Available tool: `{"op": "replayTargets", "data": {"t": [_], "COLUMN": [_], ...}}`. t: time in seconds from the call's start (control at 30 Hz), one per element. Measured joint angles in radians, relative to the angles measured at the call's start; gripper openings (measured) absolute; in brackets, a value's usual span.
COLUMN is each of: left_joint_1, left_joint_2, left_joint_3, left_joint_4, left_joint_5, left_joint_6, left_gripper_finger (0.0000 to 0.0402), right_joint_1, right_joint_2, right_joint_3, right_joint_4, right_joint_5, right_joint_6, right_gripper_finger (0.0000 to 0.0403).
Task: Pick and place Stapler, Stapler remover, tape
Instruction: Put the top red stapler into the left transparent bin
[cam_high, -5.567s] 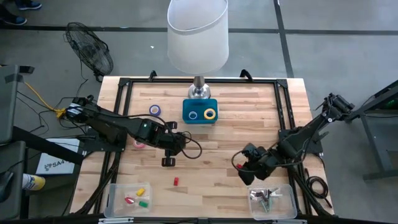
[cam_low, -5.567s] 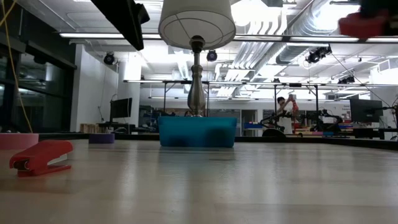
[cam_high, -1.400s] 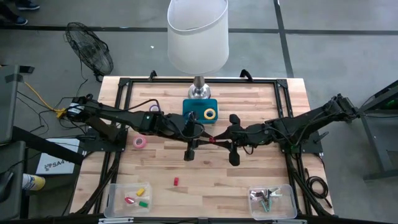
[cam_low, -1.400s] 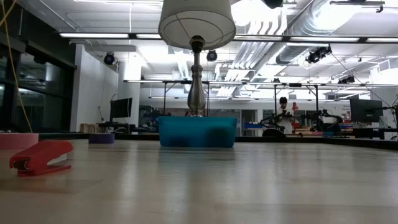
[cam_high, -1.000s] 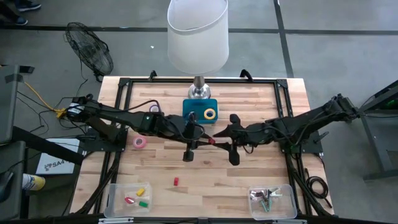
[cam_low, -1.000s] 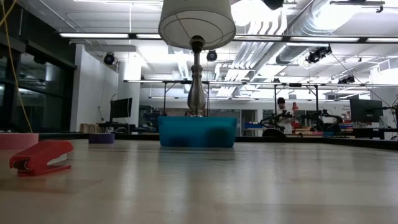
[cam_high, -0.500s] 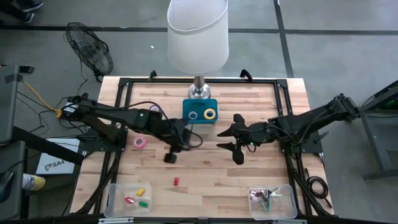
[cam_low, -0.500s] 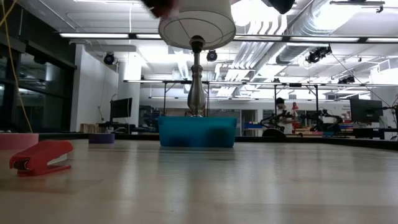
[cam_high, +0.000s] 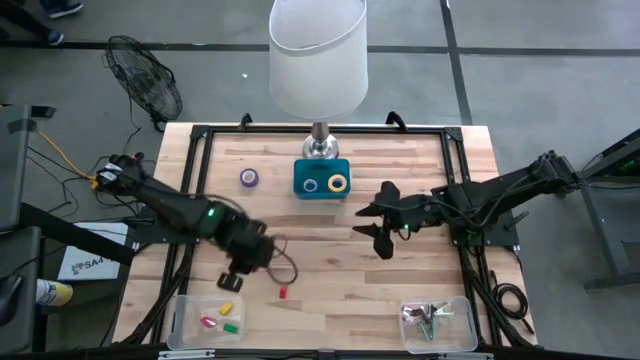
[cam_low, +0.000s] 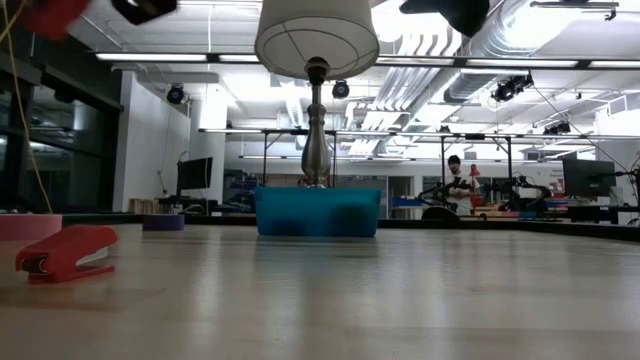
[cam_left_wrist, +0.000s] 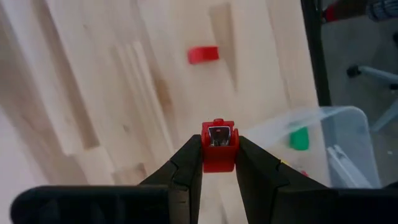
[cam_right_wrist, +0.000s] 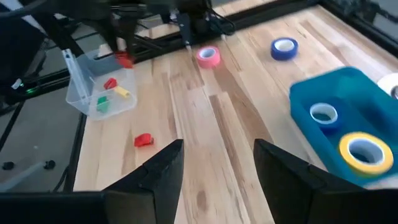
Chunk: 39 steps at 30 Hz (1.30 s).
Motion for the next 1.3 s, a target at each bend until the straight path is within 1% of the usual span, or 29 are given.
{"op": "replayTargets", "data": {"t": [0.23, 0.37, 0.57, 0.7, 0.8, 0.9, 1.03, 1.17, 1.3], "left_joint_1": [-0.193, -0.303, -0.460, -0.540, -0.569, -0.584, -0.582, -0.581, -0.582], "left_joint_2": [0.000, 0.000, 0.000, 0.002, 0.017, 0.046, 0.089, 0.134, 0.174], "left_joint_3": [0.000, 0.000, 0.000, 0.000, 0.000, 0.000, 0.000, 0.000, 0.000], "left_joint_4": [-0.016, -0.031, -0.030, -0.043, -0.083, -0.110, -0.103, -0.099, -0.060], "left_joint_5": [-0.097, -0.144, -0.163, -0.215, -0.244, -0.245, -0.218, -0.176, -0.142], "left_joint_6": [-0.257, -0.431, -0.720, -0.947, -1.122, -1.264, -1.372, -1.447, -1.532], "left_gripper_finger": [0.0074, 0.0074, 0.0074, 0.0074, 0.0074, 0.0074, 0.0074, 0.0080, 0.0081], "right_joint_1": [0.000, 0.000, 0.000, 0.000, 0.000, 0.000, 0.000, 0.000, 0.000], "right_joint_2": [0.000, 0.000, 0.000, 0.000, 0.000, 0.000, 0.000, 0.001, 0.001], "right_joint_3": [0.000, 0.000, 0.000, 0.000, 0.000, 0.000, 0.000, 0.000, 0.000], "right_joint_4": [-0.044, -0.045, -0.045, -0.045, -0.045, -0.045, -0.058, -0.085, -0.113], "right_joint_5": [0.029, 0.029, 0.029, 0.030, 0.052, 0.062, 0.061, 0.060, 0.061], "right_joint_6": [0.088, 0.096, 0.114, 0.107, 0.080, 0.070, 0.069, 0.084, 0.085], "right_gripper_finger": [0.0186, 0.0186, 0.0185, 0.0186, 0.0186, 0.0186, 0.0186, 0.0186, 0.0186]}}
